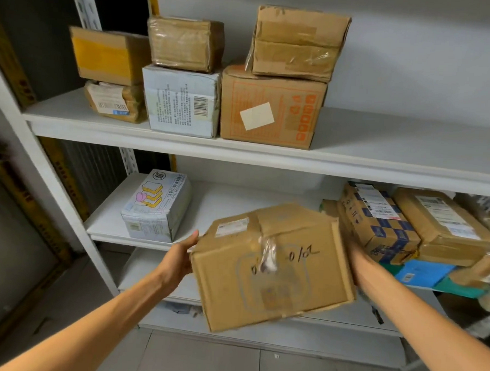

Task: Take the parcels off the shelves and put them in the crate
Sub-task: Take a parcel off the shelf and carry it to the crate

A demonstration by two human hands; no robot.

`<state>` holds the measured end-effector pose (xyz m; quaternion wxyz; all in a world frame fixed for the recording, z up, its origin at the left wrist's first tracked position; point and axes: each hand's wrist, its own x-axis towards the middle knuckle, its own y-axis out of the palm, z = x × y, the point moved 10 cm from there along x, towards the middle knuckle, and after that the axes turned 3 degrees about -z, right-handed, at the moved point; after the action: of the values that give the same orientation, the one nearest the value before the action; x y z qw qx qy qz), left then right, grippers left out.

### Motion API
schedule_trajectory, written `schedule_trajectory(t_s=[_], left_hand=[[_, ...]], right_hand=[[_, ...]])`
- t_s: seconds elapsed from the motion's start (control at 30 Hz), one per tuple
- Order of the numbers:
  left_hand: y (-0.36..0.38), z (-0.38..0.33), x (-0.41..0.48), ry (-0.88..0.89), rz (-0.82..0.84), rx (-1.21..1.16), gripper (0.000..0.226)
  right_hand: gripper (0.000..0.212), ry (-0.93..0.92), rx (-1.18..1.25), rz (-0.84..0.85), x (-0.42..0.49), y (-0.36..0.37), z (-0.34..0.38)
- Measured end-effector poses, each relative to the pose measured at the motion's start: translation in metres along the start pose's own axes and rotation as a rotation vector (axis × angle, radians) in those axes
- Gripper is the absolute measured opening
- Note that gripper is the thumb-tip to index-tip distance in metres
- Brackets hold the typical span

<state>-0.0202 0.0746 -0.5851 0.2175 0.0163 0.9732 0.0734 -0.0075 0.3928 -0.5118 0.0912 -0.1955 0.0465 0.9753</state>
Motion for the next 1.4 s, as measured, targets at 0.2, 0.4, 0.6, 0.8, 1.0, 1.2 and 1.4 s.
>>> schedule_trajectory(t_s=[0.2,0.4,0.6,0.8,1.0,1.2,1.4], left_hand=[[0.011,-0.044,-0.010,0.144,0.047,0.099,0.043],[0.007,-0.068,-0.008,0.138,0.001,0.189,0.055],[0.007,-0.062,-0.011,0.098,0.036,0.135,0.088],[0.014,-0.051,-0.010,0.049,0.078,0.154,0.101],[0.011,-0.060,-0.013,0.050,0.122,0.165,0.059],[0.012,-0.036,-0.004,0.023,0.226,0.139,0.056],[-0.008,-0.027,0.036,0.010,0.095,0.090,0.070]], right_hand=[[0.047,0.045,-0.032,-0.025,0.001,-0.004,-0.003],[0.051,0.027,-0.143,-0.001,0.000,0.001,0.009],[0.062,0.035,-0.017,0.099,-0.002,0.006,0.012],[0.101,-0.003,-0.088,0.001,0.007,0.005,0.010],[0.048,-0.057,-0.021,0.191,0.007,0.018,0.013],[0.068,0.074,0.062,0.392,0.020,0.036,-0.020],[0.094,0.088,0.037,0.319,0.061,0.050,-0.051]])
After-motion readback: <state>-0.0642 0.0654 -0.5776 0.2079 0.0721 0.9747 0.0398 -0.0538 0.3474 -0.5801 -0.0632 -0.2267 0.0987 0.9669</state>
